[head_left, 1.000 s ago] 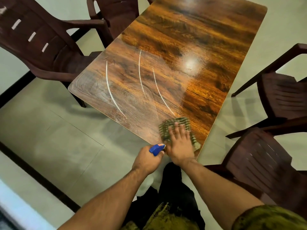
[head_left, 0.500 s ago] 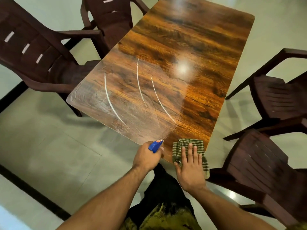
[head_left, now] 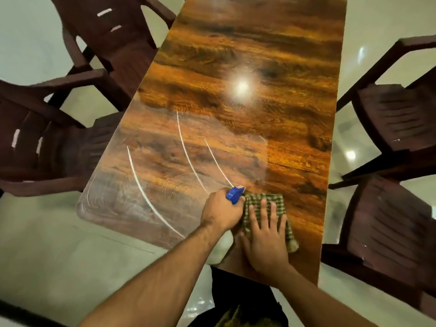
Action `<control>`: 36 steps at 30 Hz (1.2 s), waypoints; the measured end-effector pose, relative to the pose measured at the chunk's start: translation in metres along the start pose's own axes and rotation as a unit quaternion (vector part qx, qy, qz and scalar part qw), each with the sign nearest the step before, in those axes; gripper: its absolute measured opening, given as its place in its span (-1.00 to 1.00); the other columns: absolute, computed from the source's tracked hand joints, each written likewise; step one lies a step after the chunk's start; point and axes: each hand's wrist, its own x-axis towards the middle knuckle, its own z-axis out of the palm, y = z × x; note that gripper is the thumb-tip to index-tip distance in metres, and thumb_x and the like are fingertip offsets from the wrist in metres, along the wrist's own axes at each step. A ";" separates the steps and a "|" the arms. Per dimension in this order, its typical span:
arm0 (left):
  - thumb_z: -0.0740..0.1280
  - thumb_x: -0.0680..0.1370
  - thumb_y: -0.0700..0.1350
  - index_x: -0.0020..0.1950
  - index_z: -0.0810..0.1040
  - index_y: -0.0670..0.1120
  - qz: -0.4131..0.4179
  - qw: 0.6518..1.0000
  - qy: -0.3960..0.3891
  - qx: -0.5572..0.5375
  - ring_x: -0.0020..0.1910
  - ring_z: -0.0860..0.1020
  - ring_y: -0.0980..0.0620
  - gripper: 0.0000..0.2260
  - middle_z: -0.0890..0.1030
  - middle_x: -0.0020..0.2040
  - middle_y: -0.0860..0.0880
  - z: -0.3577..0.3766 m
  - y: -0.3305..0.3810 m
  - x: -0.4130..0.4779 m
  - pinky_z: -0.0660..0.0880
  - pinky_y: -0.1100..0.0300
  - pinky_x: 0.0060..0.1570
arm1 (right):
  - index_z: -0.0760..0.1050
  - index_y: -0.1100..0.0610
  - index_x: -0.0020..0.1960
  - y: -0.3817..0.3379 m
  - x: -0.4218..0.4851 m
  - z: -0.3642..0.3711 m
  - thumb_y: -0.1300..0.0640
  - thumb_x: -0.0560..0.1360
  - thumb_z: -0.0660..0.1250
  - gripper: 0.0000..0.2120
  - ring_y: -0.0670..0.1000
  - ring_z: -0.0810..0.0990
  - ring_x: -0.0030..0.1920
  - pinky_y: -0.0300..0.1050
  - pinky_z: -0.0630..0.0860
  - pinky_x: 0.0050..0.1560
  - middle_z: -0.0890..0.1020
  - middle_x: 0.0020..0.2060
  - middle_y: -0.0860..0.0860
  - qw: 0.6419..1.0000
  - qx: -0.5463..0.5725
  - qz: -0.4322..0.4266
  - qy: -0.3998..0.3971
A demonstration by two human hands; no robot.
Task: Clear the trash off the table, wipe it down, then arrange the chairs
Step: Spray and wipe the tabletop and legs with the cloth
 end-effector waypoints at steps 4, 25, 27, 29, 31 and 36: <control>0.34 0.53 -0.02 -0.29 0.45 -0.05 0.010 0.999 -0.009 0.045 -0.38 0.45 -0.06 -0.77 0.48 -0.39 -0.01 -0.023 0.023 0.032 0.34 0.16 -0.39 | -0.10 -0.07 0.64 0.013 0.023 -0.011 -0.38 0.58 -0.14 -0.28 0.16 -0.32 0.59 0.32 -0.21 0.53 -0.17 0.62 0.09 1.000 0.004 0.006 -0.004; 0.32 0.50 -0.02 -0.24 0.43 -0.02 0.040 0.988 0.029 0.148 -0.32 0.51 -0.07 -0.84 0.52 -0.33 -0.01 -0.119 0.072 0.117 0.41 0.12 -0.30 | -0.02 -0.06 0.62 -0.029 0.166 -0.054 -0.30 0.56 -0.03 -0.30 0.14 -0.20 0.60 0.31 -0.13 0.55 -0.05 0.62 0.05 0.998 -0.016 -0.062 0.020; 0.33 0.53 0.00 -0.21 0.45 -0.03 0.055 0.986 0.021 0.153 -0.28 0.53 -0.08 -0.83 0.53 -0.30 -0.02 -0.132 0.068 0.128 0.49 0.10 -0.26 | -0.11 -0.03 0.64 -0.026 0.187 -0.065 -0.30 0.61 -0.10 -0.32 0.16 -0.23 0.60 0.25 -0.23 0.55 -0.15 0.62 0.09 0.983 0.050 0.165 0.068; 0.33 0.55 0.02 -0.18 0.48 -0.02 0.046 0.986 0.006 0.158 -0.29 0.53 -0.03 -0.83 0.55 -0.28 -0.03 -0.147 0.062 0.139 0.48 0.12 -0.29 | -0.16 0.06 0.64 -0.042 0.210 -0.076 -0.30 0.63 -0.10 -0.28 0.22 -0.25 0.59 0.29 -0.22 0.54 -0.21 0.61 0.14 0.941 0.099 0.317 0.070; 0.33 0.56 0.02 -0.17 0.49 -0.02 0.019 0.987 -0.007 0.158 -0.31 0.51 0.02 -0.83 0.56 -0.26 -0.05 -0.165 0.052 0.151 0.39 0.17 -0.35 | -0.17 0.11 0.63 -0.073 0.234 -0.083 -0.29 0.62 -0.09 -0.25 0.27 -0.27 0.58 0.34 -0.21 0.52 -0.24 0.60 0.18 0.921 0.118 0.366 0.063; 0.34 0.50 0.03 -0.23 0.47 -0.05 0.028 0.987 -0.007 0.156 -0.27 0.58 -0.11 -0.80 0.56 -0.30 -0.06 -0.211 0.031 0.180 0.50 0.10 -0.32 | -0.26 0.04 0.61 -0.173 0.277 -0.081 -0.27 0.62 -0.11 -0.29 0.25 -0.30 0.58 0.32 -0.32 0.48 -0.25 0.60 0.16 0.985 0.036 0.168 0.034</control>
